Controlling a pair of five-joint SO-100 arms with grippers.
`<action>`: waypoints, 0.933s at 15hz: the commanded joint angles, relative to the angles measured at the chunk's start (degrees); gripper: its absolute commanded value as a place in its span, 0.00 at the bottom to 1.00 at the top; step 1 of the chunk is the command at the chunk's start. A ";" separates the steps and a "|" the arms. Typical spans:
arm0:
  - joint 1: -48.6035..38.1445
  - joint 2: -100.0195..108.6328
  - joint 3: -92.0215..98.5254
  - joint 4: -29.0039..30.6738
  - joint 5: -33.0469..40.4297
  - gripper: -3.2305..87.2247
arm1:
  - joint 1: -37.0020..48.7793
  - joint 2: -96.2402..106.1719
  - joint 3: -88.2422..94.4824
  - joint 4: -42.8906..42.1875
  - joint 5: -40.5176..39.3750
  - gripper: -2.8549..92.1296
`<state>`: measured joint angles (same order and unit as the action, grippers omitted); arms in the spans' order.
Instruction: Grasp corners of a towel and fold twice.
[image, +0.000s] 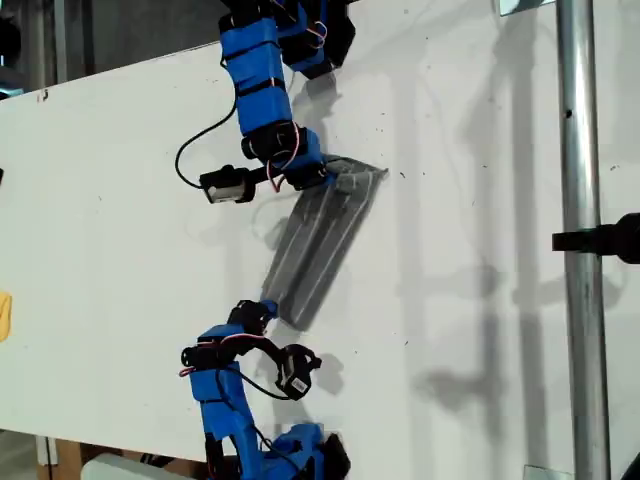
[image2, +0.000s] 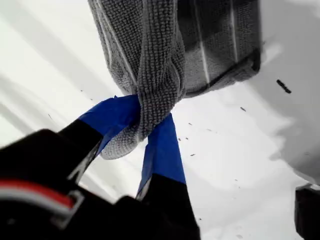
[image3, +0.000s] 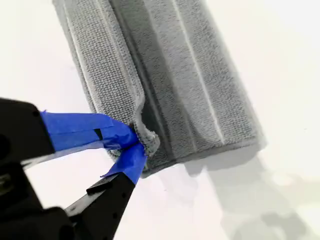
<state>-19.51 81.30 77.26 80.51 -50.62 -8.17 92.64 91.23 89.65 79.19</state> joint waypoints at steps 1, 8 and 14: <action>-5.45 -3.78 -13.27 2.11 4.39 0.00 | 7.65 7.56 0.00 1.93 -7.38 0.03; -2.81 -5.89 -10.20 3.25 0.00 0.00 | 3.25 11.95 16.52 -12.13 -5.01 0.03; 1.58 -7.21 1.93 -4.31 -5.54 0.01 | -5.01 -2.99 22.59 -28.30 6.06 0.03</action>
<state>-18.63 73.56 78.84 77.34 -54.84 -12.39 91.05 113.99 63.11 83.67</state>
